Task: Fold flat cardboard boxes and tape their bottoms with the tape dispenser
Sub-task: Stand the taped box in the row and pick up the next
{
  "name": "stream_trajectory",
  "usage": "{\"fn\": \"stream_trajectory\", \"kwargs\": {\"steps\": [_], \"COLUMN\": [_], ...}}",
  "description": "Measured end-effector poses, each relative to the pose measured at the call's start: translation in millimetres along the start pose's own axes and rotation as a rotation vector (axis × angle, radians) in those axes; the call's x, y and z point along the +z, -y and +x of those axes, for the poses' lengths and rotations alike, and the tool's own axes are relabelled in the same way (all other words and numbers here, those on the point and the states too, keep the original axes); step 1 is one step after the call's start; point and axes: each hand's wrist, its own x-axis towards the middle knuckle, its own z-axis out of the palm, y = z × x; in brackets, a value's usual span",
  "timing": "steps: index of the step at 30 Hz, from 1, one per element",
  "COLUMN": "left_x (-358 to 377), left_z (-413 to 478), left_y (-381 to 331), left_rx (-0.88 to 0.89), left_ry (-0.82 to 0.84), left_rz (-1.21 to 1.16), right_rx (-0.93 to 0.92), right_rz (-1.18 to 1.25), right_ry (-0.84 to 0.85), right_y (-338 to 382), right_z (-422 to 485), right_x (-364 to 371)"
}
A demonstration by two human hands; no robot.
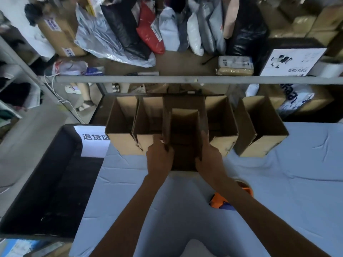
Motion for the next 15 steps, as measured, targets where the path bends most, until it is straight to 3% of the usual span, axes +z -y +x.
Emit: {"fn": "stream_trajectory", "kwargs": {"steps": [4, 7, 10, 15], "left_x": [3.6, 13.1, 24.2, 46.2], "left_z": [25.1, 49.2, 67.5, 82.5], "left_y": [-14.5, -20.5, -23.8, -14.5], "left_rx": [0.164, 0.251, 0.235, 0.169], "left_ry": [0.123, 0.078, 0.07, 0.175], "left_rz": [-0.042, -0.051, -0.004, 0.106], "right_rx": [0.067, 0.047, 0.037, 0.073], "right_rz": [0.012, 0.029, 0.053, -0.13], "right_ry": [-0.056, -0.072, 0.042, 0.182], "right_y": [-3.8, -7.9, -10.2, -24.2], "right_z": [38.2, 72.0, 94.1, 103.6], "right_x": [-6.8, -13.5, -16.1, -0.7]}}
